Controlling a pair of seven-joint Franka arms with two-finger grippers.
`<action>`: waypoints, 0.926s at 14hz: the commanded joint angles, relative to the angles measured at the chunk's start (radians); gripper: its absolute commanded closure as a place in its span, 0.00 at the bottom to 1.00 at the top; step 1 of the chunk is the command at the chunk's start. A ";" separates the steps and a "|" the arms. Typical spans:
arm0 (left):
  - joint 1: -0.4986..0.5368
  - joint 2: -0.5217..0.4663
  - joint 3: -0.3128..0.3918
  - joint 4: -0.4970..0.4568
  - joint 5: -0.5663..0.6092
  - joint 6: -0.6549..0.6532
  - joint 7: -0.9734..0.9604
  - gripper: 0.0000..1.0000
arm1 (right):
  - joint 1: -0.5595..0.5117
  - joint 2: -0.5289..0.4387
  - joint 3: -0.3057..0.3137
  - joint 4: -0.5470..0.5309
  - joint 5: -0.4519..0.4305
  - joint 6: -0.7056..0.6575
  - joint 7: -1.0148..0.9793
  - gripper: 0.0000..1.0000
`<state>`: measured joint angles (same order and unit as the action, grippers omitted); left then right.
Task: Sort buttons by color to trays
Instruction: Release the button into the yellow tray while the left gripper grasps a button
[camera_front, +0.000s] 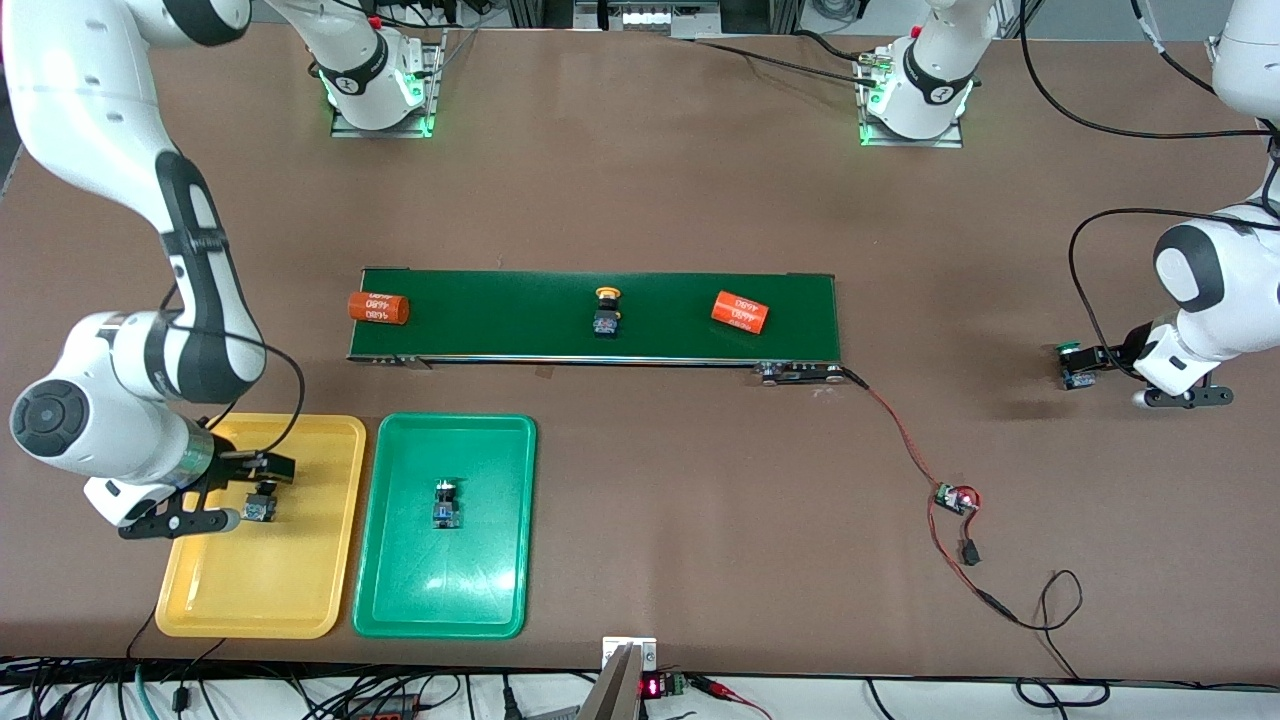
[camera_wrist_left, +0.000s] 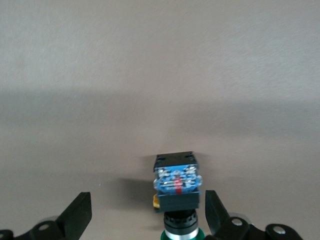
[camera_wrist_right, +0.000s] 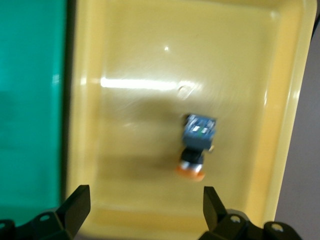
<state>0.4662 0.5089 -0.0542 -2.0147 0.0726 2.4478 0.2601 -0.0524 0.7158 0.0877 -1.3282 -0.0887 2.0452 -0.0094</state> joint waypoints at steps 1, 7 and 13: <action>-0.001 -0.009 0.004 -0.009 -0.011 -0.032 -0.038 0.00 | 0.002 -0.194 0.055 -0.173 0.013 -0.091 0.100 0.00; -0.009 -0.003 0.004 -0.013 -0.010 -0.041 -0.058 0.00 | 0.031 -0.537 0.106 -0.552 0.017 -0.097 0.218 0.00; -0.035 -0.004 -0.007 -0.053 -0.010 -0.047 -0.055 0.34 | 0.310 -0.581 0.133 -0.666 0.027 -0.053 0.664 0.00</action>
<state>0.4452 0.5189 -0.0622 -2.0480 0.0726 2.4123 0.2033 0.1799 0.1304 0.2280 -1.9590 -0.0697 1.9467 0.5449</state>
